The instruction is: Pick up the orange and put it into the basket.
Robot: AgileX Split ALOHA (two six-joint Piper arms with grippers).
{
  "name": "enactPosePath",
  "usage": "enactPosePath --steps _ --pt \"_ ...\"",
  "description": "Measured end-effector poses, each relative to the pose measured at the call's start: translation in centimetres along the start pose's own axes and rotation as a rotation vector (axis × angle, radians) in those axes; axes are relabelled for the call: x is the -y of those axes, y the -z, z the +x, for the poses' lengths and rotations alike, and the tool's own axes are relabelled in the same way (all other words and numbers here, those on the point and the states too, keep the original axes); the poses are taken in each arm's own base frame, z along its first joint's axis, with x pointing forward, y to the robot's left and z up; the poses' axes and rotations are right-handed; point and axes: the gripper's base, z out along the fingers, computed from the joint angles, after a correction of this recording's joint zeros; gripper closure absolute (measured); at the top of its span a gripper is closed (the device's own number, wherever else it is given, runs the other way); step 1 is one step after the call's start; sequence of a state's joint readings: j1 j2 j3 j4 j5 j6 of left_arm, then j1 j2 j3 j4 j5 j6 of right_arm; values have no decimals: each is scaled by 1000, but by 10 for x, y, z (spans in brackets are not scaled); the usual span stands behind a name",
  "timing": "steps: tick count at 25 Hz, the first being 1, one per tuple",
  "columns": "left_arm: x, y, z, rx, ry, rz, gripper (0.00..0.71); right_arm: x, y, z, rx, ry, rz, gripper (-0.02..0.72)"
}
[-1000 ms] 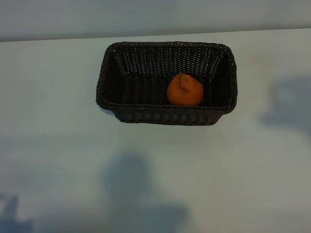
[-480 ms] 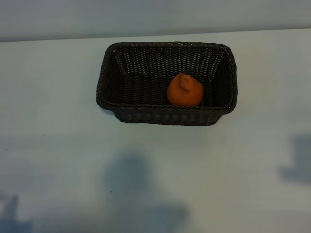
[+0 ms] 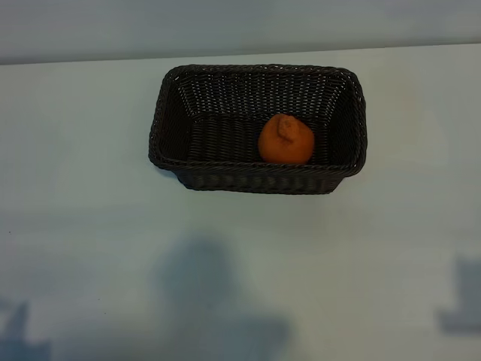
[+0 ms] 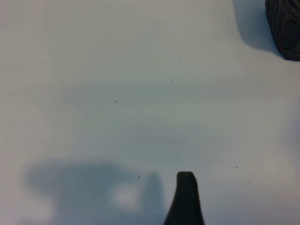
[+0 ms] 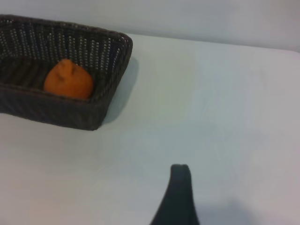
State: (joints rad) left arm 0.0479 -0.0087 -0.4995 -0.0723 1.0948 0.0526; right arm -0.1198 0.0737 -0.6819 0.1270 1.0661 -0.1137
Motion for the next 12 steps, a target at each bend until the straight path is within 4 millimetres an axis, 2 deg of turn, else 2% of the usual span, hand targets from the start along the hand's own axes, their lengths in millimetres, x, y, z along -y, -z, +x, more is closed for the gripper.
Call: enactPosePath --steps 4,12 --pt "0 0 0 0 0 0 118 1 3 14 39 -3 21 109" --pt "0 0 0 0 0 0 118 6 -15 31 -32 -15 60 109"
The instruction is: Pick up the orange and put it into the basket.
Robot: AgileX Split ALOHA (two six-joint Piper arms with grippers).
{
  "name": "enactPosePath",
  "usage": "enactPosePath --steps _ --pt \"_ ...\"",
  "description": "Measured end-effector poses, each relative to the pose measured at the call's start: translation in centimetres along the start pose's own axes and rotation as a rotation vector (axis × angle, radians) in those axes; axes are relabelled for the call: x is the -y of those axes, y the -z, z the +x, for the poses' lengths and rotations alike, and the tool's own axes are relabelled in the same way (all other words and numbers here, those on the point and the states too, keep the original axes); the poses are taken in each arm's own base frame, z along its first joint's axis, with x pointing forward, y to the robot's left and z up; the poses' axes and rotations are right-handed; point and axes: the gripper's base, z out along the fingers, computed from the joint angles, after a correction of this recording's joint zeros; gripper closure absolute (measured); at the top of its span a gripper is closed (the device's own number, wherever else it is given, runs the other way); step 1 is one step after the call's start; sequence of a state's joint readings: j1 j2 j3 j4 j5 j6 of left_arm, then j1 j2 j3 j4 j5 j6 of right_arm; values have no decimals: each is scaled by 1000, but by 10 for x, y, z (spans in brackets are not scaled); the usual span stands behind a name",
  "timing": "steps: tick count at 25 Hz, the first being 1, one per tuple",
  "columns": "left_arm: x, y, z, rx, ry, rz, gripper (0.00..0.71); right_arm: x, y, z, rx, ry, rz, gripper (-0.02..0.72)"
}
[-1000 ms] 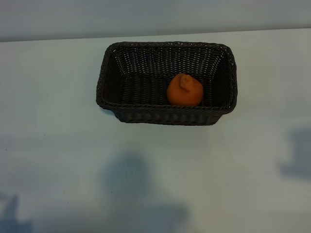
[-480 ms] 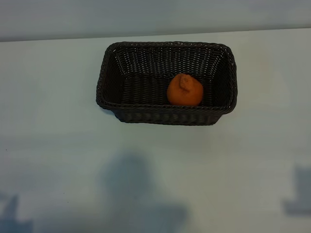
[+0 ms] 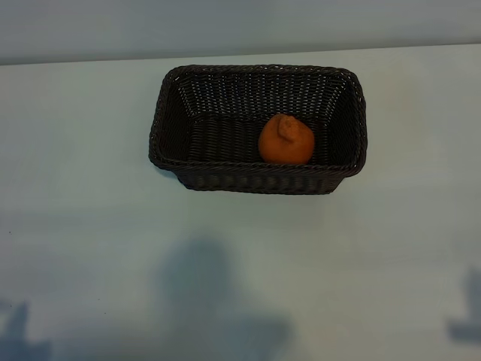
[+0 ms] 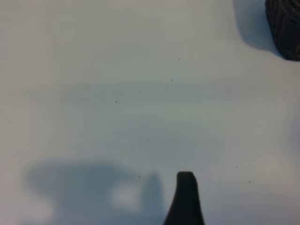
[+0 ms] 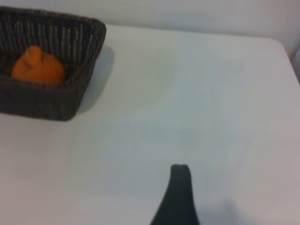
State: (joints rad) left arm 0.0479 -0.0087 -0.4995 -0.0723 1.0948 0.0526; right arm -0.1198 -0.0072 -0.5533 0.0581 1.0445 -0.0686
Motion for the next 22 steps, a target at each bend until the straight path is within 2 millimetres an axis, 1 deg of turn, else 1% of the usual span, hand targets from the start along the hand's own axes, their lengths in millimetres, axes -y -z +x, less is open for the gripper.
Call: enactPosePath --steps 4,22 --pt "0 0 0 0 0 0 118 0 -11 11 -55 -4 -4 109" --pt "0 0 0 0 0 0 118 0 -14 14 -76 -3 -4 109"
